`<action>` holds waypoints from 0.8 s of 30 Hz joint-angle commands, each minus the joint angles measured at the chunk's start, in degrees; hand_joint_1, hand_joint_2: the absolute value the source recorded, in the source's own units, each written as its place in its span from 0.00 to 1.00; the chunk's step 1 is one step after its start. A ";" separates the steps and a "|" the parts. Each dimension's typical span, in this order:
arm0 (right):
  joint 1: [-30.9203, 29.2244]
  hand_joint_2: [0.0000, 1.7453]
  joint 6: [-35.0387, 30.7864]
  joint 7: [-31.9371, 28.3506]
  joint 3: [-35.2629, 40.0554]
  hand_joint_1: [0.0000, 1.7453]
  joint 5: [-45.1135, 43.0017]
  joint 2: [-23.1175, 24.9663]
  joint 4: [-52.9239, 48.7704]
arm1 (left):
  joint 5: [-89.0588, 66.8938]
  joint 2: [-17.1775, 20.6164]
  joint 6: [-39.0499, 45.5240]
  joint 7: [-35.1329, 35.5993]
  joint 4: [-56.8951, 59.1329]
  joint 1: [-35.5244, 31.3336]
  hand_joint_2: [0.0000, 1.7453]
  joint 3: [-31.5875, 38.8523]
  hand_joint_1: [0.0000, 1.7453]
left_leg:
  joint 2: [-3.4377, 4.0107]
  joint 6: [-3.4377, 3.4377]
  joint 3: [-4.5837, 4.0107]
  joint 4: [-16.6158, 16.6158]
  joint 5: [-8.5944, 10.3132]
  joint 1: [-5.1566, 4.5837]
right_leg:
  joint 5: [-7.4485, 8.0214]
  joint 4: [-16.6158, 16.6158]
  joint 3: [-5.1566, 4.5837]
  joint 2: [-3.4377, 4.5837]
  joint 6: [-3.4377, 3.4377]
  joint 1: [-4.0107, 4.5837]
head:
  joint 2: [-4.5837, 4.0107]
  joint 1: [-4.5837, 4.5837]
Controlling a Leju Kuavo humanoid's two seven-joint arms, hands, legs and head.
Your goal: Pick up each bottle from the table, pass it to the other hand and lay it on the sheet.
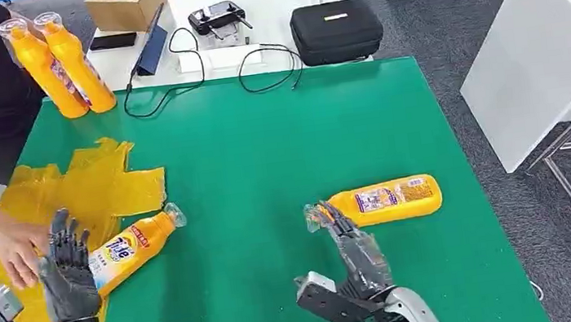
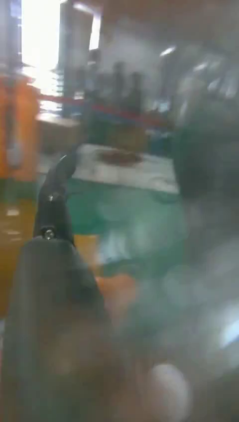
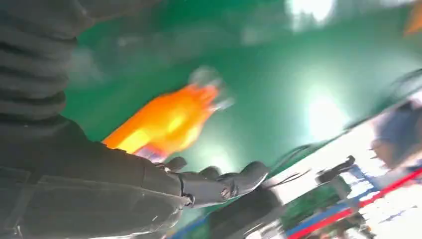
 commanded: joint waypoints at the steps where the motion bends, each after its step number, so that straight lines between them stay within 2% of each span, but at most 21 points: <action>1: 3.34 1.00 0.46 4.28 -14.05 0.00 9.44 -8.60 0.14 | -0.49 -1.94 -0.82 1.11 -0.07 1.87 0.00 0.19 0.00 | -0.10 0.02 0.07 -0.01 -0.02 -0.01 | -0.01 -0.06 0.14 -0.13 0.04 0.00 | 0.00 0.00; 12: 3.05 1.00 3.01 4.69 -20.20 0.00 12.49 -9.31 0.66 | -0.52 -2.68 -1.37 1.70 -0.64 2.50 0.00 1.51 0.00 | -0.01 -0.01 0.13 0.02 -0.05 -0.04 | 0.01 -0.02 0.18 -0.04 0.06 -0.03 | 0.00 -0.02; 19: -0.54 1.00 5.54 3.76 -20.59 0.00 12.53 -9.10 4.78 | -0.22 -2.42 -2.05 1.95 0.01 2.03 0.00 0.98 0.00 | 0.11 0.00 0.12 -0.02 -0.03 -0.03 | 0.07 -0.05 0.16 0.08 0.07 0.00 | 0.00 -0.04; 24: -8.36 1.00 8.67 2.68 -19.52 0.00 11.38 -8.87 11.72 | 1.24 -1.67 -2.65 2.47 1.47 0.81 0.00 0.46 0.00 | 0.20 -0.02 0.34 0.02 -0.11 0.04 | 0.05 -0.09 0.38 0.13 0.02 0.07 | 0.00 -0.02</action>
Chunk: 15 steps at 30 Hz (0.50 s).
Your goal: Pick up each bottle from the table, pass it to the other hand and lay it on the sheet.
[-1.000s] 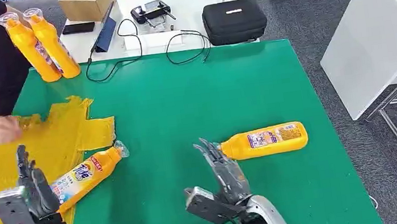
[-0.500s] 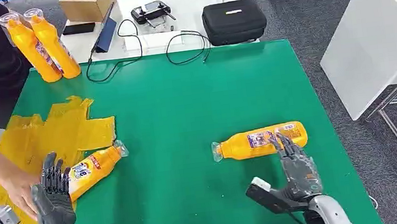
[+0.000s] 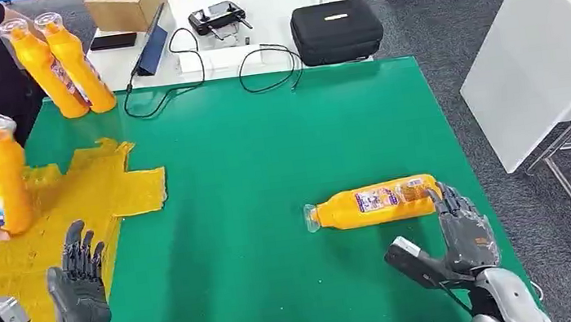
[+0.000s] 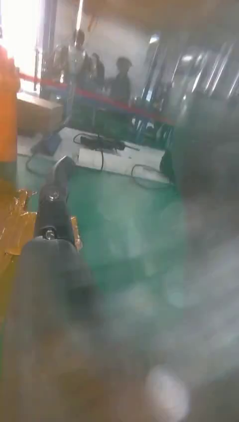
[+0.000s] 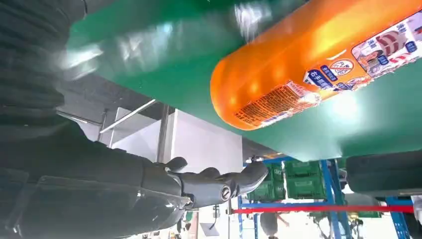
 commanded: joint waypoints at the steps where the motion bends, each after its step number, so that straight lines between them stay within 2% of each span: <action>1: -11.46 1.00 4.03 -1.59 0.32 0.00 -1.64 0.58 11.93 | 1.58 0.24 -0.91 0.83 3.20 -2.16 0.00 0.18 0.00 | 0.26 -0.03 0.15 -0.05 -0.02 0.01 | 0.08 -0.07 0.08 0.23 -0.03 0.01 | 0.00 0.00; 4: -14.12 1.00 4.49 -1.88 1.03 0.00 -2.24 0.42 13.88 | 2.26 0.46 -0.66 0.88 3.63 -2.60 0.00 0.70 0.00 | 0.29 -0.04 0.20 -0.05 -0.03 0.03 | 0.11 -0.09 0.13 0.25 -0.02 0.03 | 0.00 0.00; 11: -14.41 1.00 4.90 -1.91 1.21 0.00 -2.97 0.31 14.18 | 2.71 0.49 -0.59 0.90 3.67 -2.65 0.00 1.00 0.00 | 0.10 0.04 0.24 -0.06 0.00 0.03 | 0.05 -0.10 0.23 0.06 0.01 0.03 | 0.00 0.00; 15: -18.41 1.00 6.42 -1.64 3.19 0.00 -3.05 -0.19 18.41 | 3.15 0.88 -0.75 0.96 3.81 -3.08 0.00 1.46 0.00 | 0.17 0.04 0.18 -0.05 0.02 0.01 | 0.07 -0.07 0.17 0.14 0.02 0.01 | 0.00 0.00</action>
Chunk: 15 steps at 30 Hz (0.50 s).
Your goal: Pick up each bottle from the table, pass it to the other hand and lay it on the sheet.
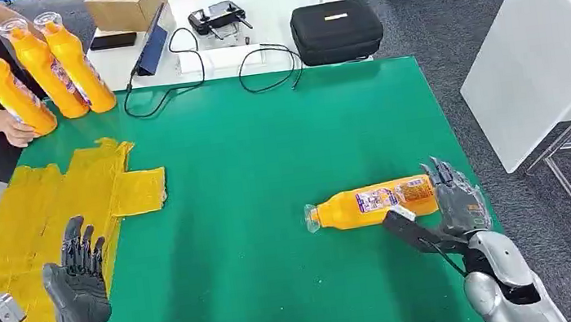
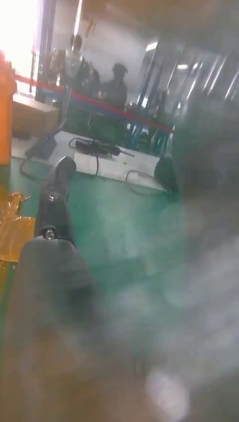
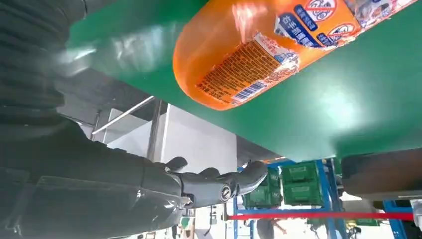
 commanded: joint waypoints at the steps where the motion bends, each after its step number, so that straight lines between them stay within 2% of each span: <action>1: -8.99 1.00 2.99 -0.08 3.53 0.00 -0.83 -0.16 11.44 | 1.03 0.89 -0.13 0.55 3.93 -2.15 0.00 1.47 0.00 | 0.17 -0.03 0.15 -0.05 -0.03 0.00 | 0.03 -0.05 0.09 0.15 -0.03 0.00 | 0.00 0.00; 7: -15.12 1.00 7.58 -0.61 8.43 0.00 -0.27 -0.04 20.87 | 1.92 1.45 -0.28 0.59 5.34 -3.43 0.00 1.50 0.00 | 0.21 -0.04 0.21 -0.06 -0.02 0.03 | 0.06 -0.09 0.14 0.17 -0.05 0.04 | 0.00 0.02; 15: -18.02 1.00 8.14 -0.93 10.73 0.00 0.31 0.16 25.46 | 2.36 1.82 -0.33 0.79 5.87 -3.99 0.00 0.96 0.00 | 0.07 0.01 0.18 -0.05 0.00 0.01 | 0.03 -0.06 0.15 0.05 -0.02 0.01 | 0.00 0.00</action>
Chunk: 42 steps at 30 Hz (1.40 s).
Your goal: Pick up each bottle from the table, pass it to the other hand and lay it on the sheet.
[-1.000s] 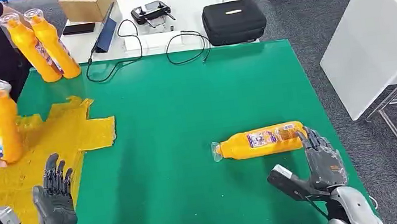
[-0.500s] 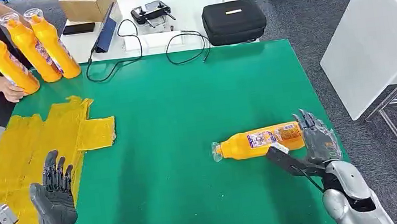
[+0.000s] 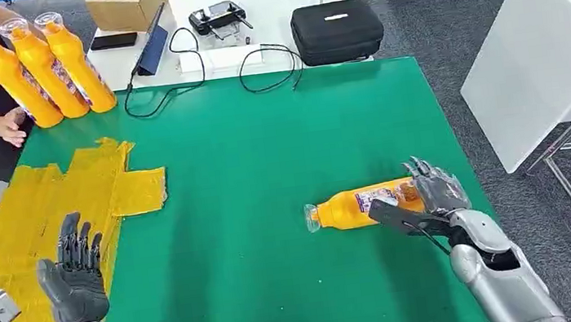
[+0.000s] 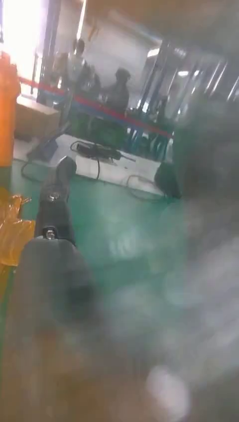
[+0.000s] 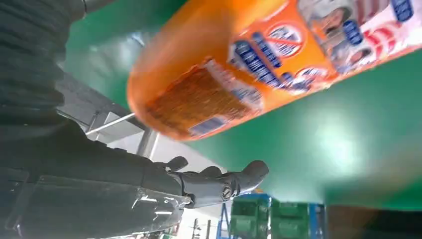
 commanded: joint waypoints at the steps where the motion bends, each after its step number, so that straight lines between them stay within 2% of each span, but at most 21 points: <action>1: -9.26 1.00 1.56 -0.32 7.00 0.00 0.80 0.73 15.20 | 0.79 1.53 -0.15 0.55 4.91 -2.62 0.00 -0.06 0.00 | 0.15 -0.03 0.15 -0.05 -0.04 0.00 | 0.02 -0.06 0.10 0.12 -0.03 0.00 | 0.00 0.00; 8: -18.91 1.00 2.73 -2.45 14.26 0.00 4.92 4.52 32.55 | 2.08 2.49 0.18 1.07 7.08 -4.97 0.00 -1.82 0.00 | 0.20 -0.04 0.15 -0.05 -0.01 0.02 | 0.05 -0.05 0.11 0.17 -0.05 0.03 | 0.00 0.00; 10: -20.58 1.00 4.35 -2.98 17.09 0.00 6.25 5.82 37.33 | 2.69 2.74 0.52 1.11 7.55 -5.21 0.00 -2.03 0.00 | 0.30 -0.07 0.22 -0.07 -0.02 0.04 | 0.08 -0.07 0.14 0.24 -0.06 0.05 | 0.00 0.00; 13: -20.58 1.00 4.79 -3.05 17.75 0.00 6.48 6.01 38.37 | 2.76 2.91 0.55 1.10 7.74 -5.24 0.00 -2.05 0.00 | 0.27 -0.06 0.39 -0.11 0.00 0.08 | 0.11 -0.14 0.27 0.20 -0.05 0.10 | 0.00 0.00; 14: -21.39 1.00 6.18 -3.94 19.41 0.37 7.22 6.14 39.99 | 2.93 2.94 0.64 1.01 7.98 -5.33 0.00 -1.99 0.00 | 0.25 -0.04 0.40 -0.08 -0.01 0.05 | 0.06 -0.08 0.27 0.18 -0.02 0.06 | 0.00 0.00; 15: -21.52 1.00 6.92 -4.85 19.88 1.00 6.99 6.20 40.47 | 3.08 2.97 0.72 0.94 8.06 -5.34 0.00 -1.94 0.00 | 0.27 -0.06 0.50 -0.11 0.01 0.08 | 0.09 -0.14 0.36 0.18 -0.05 0.09 | 0.00 0.00; 21: -21.36 1.00 8.00 -6.41 22.40 1.00 5.70 6.70 41.82 | 3.82 3.31 0.92 0.54 8.16 -5.13 0.00 -1.76 0.00 | 0.32 -0.12 0.85 -0.14 0.00 0.09 | 0.16 -0.16 0.51 0.23 -0.06 0.09 | 0.00 0.00; 23: -21.36 1.00 8.00 -6.41 22.40 1.00 5.70 6.70 41.82 | 3.82 3.31 0.92 0.54 8.16 -5.13 0.00 -1.76 0.00 | 0.27 -0.14 0.94 -0.13 0.01 0.12 | 0.21 -0.16 0.12 0.18 -0.15 0.11 | 0.00 0.00; 25: -21.36 1.00 8.00 -6.41 22.40 1.00 5.70 6.70 41.82 | 3.82 3.31 0.92 0.54 8.16 -5.13 0.00 -1.76 0.00 | 0.24 -0.12 1.00 -0.15 -0.02 0.10 | 0.17 -0.20 0.17 0.17 -0.16 0.10 | 0.00 0.02; 32: -20.31 1.00 7.83 -6.78 22.40 1.00 0.32 6.66 38.84 | 4.23 3.60 0.93 0.66 7.82 -4.59 0.00 -2.24 0.00 | 0.28 -0.09 1.16 -0.12 -0.04 0.09 | 0.16 -0.16 0.46 0.21 -0.17 0.09 | 0.00 0.00; 34: -17.35 1.00 3.84 -4.92 16.47 1.00 -6.45 8.07 33.81 | 3.80 3.89 0.65 1.58 7.18 -3.80 0.00 -2.47 0.00 | 0.23 -0.12 1.14 -0.17 -0.01 0.12 | 0.18 -0.22 0.53 0.15 -0.19 0.12 | 0.00 0.02; 35: -15.53 1.00 2.33 -4.67 13.89 1.00 -9.73 8.77 29.59 | 3.65 3.94 -0.03 2.20 6.81 -3.22 0.00 -2.60 0.00 | 0.29 -0.12 1.23 -0.17 -0.05 0.13 | 0.16 -0.24 0.98 0.21 -0.19 0.13 | 0.00 0.02; 36: -12.80 1.00 2.68 -3.78 10.82 1.00 -14.96 9.56 22.92 | 3.17 3.76 -0.77 2.51 6.25 -2.50 0.00 -2.68 0.00 | 0.28 -0.15 1.18 -0.22 -0.02 0.16 | 0.19 -0.30 0.95 0.20 -0.21 0.16 | 0.00 0.00; 39: -8.31 1.00 2.59 -4.21 10.26 1.00 -22.53 9.70 7.40 | 2.93 2.99 -2.70 2.76 5.29 -1.04 0.00 -3.26 0.00 | 0.49 -0.15 1.10 -0.08 -0.08 0.16 | 0.19 -0.11 0.85 0.42 -0.19 0.17 | 0.00 0.02; 40: -7.22 1.00 3.24 -5.11 10.58 1.00 -26.69 9.93 2.33 | 3.00 3.00 -3.62 2.87 5.26 -0.66 1.00 -3.99 0.00 | 0.47 -0.16 1.00 -0.09 -0.06 0.14 | 0.19 -0.09 0.74 0.38 -0.21 0.15 | 0.00 0.02; 42: -6.36 1.00 3.79 -5.72 11.25 1.00 -32.23 10.68 -3.19 | 3.72 3.48 -5.64 3.12 5.90 -0.57 1.00 -5.64 0.00 | 0.48 -0.14 0.92 -0.03 -0.06 0.11 | 0.17 0.01 0.63 0.43 -0.17 0.12 | 0.00 0.02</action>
